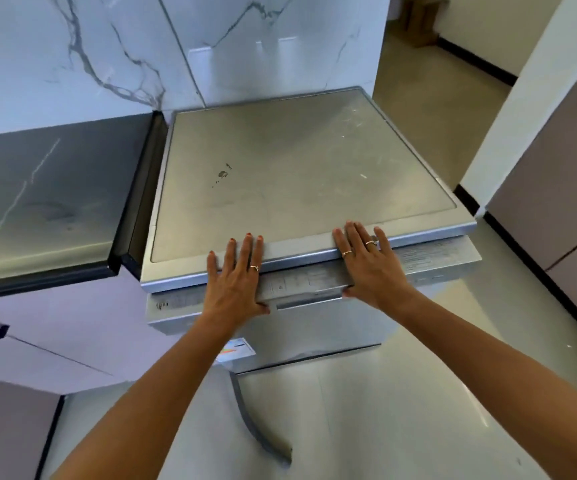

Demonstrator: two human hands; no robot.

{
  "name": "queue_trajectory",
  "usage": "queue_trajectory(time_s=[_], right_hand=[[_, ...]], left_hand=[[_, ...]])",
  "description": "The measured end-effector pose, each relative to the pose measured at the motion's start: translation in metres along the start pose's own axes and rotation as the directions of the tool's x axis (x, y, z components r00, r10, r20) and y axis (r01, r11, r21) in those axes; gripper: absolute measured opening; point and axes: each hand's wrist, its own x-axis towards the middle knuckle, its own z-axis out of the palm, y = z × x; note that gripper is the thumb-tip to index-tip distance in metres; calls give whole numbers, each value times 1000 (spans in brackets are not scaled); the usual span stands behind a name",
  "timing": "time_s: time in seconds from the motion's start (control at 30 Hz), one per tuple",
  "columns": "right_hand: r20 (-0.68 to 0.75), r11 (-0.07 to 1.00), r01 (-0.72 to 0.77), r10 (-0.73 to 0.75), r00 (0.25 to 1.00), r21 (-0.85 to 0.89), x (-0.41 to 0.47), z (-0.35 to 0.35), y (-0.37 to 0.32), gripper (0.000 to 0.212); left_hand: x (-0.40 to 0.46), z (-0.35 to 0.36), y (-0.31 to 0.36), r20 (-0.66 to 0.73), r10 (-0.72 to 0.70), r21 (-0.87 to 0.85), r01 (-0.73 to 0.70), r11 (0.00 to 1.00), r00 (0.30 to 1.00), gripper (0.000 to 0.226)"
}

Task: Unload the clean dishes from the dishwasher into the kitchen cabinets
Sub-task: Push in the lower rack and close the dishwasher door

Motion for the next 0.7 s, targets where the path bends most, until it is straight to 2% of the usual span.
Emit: queue_trajectory(time_s=[0.1, 0.17, 0.27, 0.43, 0.53, 0.7], right_hand=[[-113, 1000, 3, -4, 994, -4, 18, 9, 1, 106], [-173, 1000, 8, -7, 985, 5, 23, 17, -1, 94], [-274, 1000, 5, -10, 962, -18, 27, 27, -1, 87], [-373, 993, 66, -99, 922, -101, 35, 30, 13, 76], [-374, 990, 87, -121, 920, -107, 36, 29, 15, 77], [-310, 998, 41, -52, 949, -41, 33, 20, 7, 79]], left_hand=[[18, -2, 3, 14, -39, 5, 39, 999, 999, 121], [22, 2, 1, -29, -33, 45, 34, 998, 999, 116], [26, 14, -3, -119, -3, 92, 14, 996, 993, 111], [29, 22, -4, -245, 17, 118, 13, 993, 969, 104], [26, 22, -4, -247, 10, 115, 19, 993, 969, 105], [25, 15, 0, -215, -23, 89, 43, 995, 976, 106]])
